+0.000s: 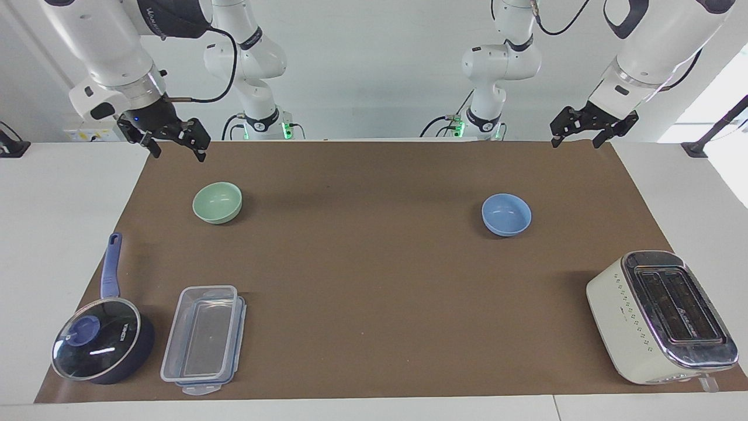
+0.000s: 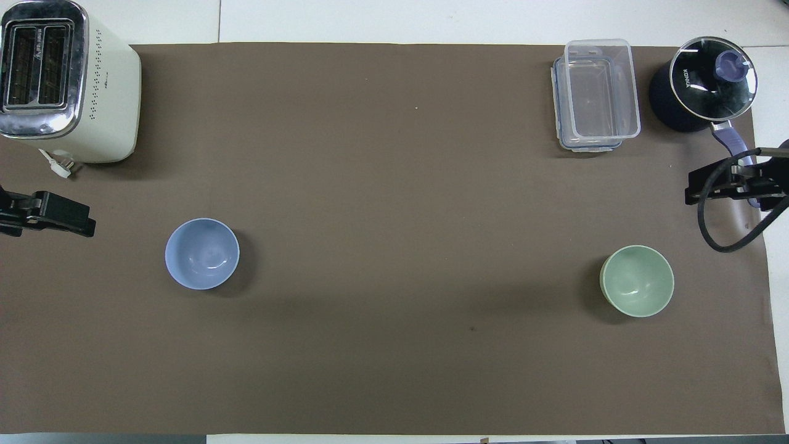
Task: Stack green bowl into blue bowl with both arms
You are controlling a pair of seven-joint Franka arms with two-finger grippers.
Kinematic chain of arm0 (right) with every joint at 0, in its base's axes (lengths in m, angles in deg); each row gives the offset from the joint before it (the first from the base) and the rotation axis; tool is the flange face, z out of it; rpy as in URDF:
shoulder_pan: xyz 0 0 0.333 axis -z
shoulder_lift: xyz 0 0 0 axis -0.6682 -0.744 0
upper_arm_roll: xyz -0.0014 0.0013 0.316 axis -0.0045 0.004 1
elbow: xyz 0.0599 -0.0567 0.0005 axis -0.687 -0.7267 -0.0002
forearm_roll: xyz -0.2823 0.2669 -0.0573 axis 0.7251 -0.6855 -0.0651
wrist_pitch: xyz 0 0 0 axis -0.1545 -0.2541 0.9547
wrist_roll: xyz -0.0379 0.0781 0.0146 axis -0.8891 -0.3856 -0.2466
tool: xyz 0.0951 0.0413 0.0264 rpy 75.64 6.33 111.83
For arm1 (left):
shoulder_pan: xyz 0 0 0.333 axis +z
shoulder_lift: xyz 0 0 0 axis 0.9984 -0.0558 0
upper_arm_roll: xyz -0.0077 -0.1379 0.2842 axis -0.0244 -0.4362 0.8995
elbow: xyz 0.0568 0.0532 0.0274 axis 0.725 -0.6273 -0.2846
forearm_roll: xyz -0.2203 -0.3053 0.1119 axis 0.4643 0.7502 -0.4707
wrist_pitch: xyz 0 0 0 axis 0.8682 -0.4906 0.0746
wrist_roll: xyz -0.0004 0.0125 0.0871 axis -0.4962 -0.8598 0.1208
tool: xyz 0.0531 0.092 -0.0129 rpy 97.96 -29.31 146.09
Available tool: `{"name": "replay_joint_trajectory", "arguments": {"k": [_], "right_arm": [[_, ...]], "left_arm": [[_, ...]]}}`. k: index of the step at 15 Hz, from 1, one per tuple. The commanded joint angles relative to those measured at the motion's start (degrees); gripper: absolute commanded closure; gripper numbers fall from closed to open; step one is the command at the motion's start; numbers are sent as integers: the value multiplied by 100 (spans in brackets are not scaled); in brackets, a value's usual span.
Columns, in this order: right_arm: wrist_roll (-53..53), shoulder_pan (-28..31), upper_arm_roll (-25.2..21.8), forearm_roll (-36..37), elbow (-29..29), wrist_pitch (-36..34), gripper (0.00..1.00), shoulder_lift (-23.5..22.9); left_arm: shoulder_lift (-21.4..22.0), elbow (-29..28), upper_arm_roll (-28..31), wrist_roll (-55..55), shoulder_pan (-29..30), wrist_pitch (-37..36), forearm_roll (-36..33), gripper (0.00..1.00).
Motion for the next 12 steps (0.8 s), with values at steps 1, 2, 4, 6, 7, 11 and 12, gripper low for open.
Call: {"name": "replay_joint_trajectory", "arguments": {"k": [1,2,4,6,7,11,12], "right_arm": [[62,-23,-19,-93,-52,12,0,65],[62,-23,-19,-93,-52,21,0,65],[62,-23,-19,-93,-52,30,0,65],[53,-23,-19,-93,-52,21,0,65],[53,-23,-19,-93,-52,21,0,65],[18,-14,-19,-84,-61,30,0,65],[18,-23,-19,-84,-61,39,0,65]], "left_arm": [[66,-33,74,77,-100,39,-78,0],[66,-33,74,68,-65,31,-69,0],[74,-33,74,50,-65,31,-78,0],[83,-33,74,24,-100,31,-69,0],[83,-42,74,24,-117,31,-78,0],[92,-42,74,15,-126,39,-69,0],[92,-50,74,15,-126,39,-78,0]]}}
